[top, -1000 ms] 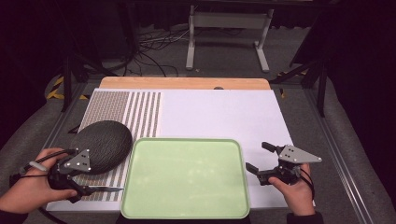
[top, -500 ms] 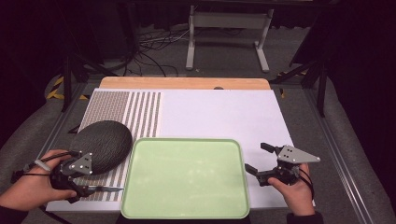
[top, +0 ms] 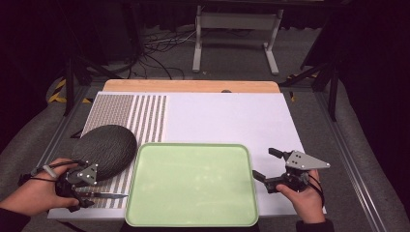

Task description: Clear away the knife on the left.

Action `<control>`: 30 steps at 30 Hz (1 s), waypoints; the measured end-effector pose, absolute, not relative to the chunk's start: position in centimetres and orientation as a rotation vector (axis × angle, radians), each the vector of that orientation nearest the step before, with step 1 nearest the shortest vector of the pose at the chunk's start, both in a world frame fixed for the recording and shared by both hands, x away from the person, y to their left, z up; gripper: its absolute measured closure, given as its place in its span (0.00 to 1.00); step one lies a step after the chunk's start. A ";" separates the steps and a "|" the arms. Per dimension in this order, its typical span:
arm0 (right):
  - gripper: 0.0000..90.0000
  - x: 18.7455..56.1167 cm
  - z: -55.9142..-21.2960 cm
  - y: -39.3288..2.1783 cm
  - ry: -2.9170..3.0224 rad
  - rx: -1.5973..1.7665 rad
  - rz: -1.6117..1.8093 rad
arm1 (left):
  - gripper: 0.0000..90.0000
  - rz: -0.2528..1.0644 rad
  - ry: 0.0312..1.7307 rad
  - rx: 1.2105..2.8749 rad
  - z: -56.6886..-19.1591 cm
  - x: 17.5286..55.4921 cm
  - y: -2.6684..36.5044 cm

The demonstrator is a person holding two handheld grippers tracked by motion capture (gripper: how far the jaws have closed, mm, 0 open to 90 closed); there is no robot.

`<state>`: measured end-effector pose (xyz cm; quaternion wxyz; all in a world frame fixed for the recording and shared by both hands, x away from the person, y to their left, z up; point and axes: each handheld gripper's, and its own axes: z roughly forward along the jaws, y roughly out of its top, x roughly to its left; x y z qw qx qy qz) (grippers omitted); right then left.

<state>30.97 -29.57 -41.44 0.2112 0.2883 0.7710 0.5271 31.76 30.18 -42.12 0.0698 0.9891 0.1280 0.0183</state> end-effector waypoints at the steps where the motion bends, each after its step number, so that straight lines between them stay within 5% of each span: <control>1: 0.04 31.0 -41.4 -29.6 2.141 0.800 1.465 | 0.30 0.052 0.374 2.984 -42.3 31.9 30.2; 14: 0.04 31.0 -41.4 -29.7 2.137 0.794 1.474 | 0.59 0.009 0.337 3.103 -43.2 32.4 30.5; 19: 0.04 30.9 -41.4 -29.7 2.141 0.795 1.475 | 0.79 0.005 0.325 3.187 -43.7 32.6 30.5; 30: 0.04 30.9 -41.3 -29.7 2.140 0.792 1.480 | 0.84 0.010 0.224 3.236 -44.0 32.6 30.3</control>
